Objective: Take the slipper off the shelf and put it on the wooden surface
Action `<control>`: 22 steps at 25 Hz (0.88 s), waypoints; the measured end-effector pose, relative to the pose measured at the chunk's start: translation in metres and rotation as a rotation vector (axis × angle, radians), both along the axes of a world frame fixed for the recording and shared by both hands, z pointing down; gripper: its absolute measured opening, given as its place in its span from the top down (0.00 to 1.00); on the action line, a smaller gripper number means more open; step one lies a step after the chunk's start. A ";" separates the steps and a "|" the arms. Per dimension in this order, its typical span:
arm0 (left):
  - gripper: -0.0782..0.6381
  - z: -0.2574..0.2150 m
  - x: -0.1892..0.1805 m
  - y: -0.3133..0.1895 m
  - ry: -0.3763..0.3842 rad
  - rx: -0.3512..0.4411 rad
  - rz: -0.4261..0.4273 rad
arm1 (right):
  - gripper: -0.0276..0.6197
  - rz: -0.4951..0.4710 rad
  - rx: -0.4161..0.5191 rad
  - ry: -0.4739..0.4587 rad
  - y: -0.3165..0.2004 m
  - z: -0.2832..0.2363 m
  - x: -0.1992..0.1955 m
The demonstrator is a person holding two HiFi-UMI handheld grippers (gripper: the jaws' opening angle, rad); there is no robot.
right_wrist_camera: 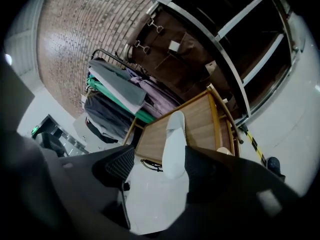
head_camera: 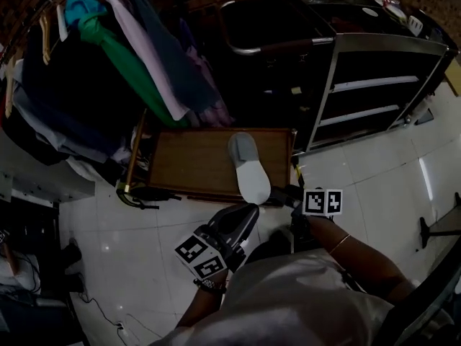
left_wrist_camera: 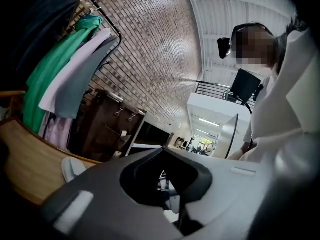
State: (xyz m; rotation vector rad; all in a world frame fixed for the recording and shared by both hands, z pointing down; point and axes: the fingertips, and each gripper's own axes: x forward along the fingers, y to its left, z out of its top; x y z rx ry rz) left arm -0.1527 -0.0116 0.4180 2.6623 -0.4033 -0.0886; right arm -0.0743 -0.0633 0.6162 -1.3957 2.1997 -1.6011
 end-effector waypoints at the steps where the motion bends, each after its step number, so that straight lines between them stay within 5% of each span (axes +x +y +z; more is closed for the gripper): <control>1: 0.89 0.005 0.003 0.001 -0.005 -0.006 0.017 | 0.49 0.010 0.029 -0.007 0.007 -0.007 0.005; 6: 0.89 0.032 -0.004 0.020 -0.036 -0.035 0.037 | 0.52 0.083 0.158 -0.048 0.061 -0.046 0.040; 12: 0.89 0.009 -0.024 0.016 -0.054 -0.009 -0.089 | 0.59 0.194 0.306 -0.060 0.089 -0.131 0.104; 17: 0.89 0.002 -0.020 0.036 -0.051 -0.015 -0.133 | 0.57 0.005 0.562 0.037 0.110 -0.207 0.048; 22: 0.89 -0.009 0.031 0.097 0.037 -0.112 -0.056 | 0.57 -0.257 0.781 0.125 0.180 -0.251 0.000</control>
